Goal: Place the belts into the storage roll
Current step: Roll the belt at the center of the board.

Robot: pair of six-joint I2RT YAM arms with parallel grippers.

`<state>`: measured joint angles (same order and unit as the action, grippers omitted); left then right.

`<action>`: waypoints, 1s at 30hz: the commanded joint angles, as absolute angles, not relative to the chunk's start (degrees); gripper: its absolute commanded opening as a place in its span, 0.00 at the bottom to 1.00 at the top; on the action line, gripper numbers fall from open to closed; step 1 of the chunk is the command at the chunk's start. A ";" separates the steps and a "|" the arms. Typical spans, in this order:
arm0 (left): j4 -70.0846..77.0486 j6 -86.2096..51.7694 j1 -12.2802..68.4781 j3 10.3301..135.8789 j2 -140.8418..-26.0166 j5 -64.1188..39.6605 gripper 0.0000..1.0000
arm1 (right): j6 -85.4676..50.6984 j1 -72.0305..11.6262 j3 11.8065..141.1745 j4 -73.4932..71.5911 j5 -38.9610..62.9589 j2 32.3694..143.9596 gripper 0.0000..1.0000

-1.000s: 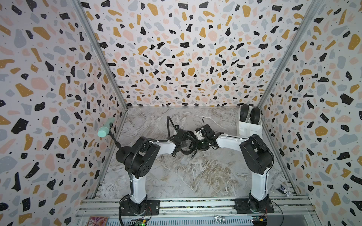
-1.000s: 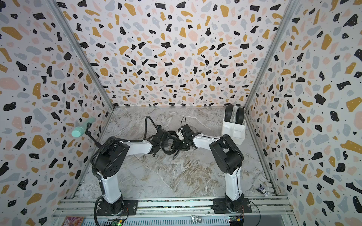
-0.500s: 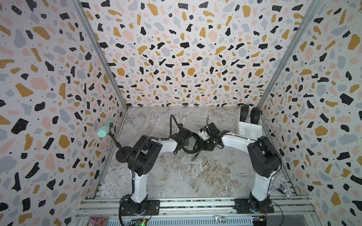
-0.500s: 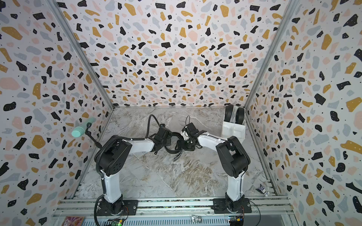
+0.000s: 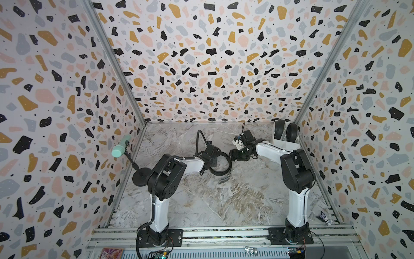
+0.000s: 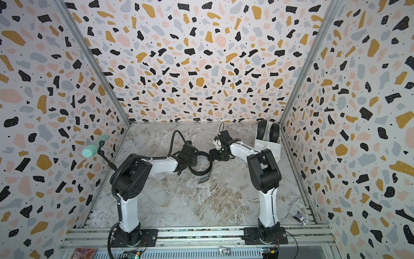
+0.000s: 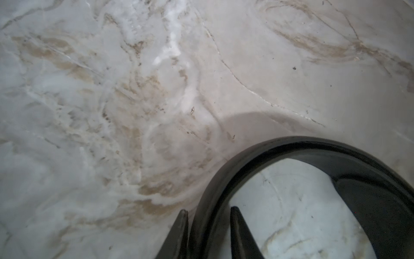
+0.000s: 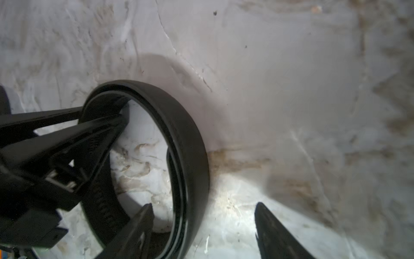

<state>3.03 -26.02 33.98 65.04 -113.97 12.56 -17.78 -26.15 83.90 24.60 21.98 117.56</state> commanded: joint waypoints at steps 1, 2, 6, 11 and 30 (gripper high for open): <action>-2.94 -25.31 34.44 64.47 -116.89 10.81 0.28 | -14.92 -28.09 89.17 29.33 19.50 119.68 0.72; -2.99 -25.31 34.38 64.45 -116.94 10.81 0.28 | -14.39 -28.84 90.95 30.63 18.37 120.97 0.72; -3.08 -25.61 34.37 64.19 -116.88 10.53 0.29 | -14.62 -30.81 93.42 34.23 14.68 123.70 0.71; -1.97 -27.19 34.39 61.97 -116.47 8.41 0.28 | -16.10 -32.03 90.73 32.55 14.70 123.30 0.60; -7.58 -23.83 34.28 65.49 -113.25 10.96 0.50 | -14.52 -32.28 89.71 34.74 12.51 120.04 0.67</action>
<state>-0.64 -24.84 34.20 65.08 -112.57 10.96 -14.68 -32.73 91.44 30.28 12.62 122.76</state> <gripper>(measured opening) 0.495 0.669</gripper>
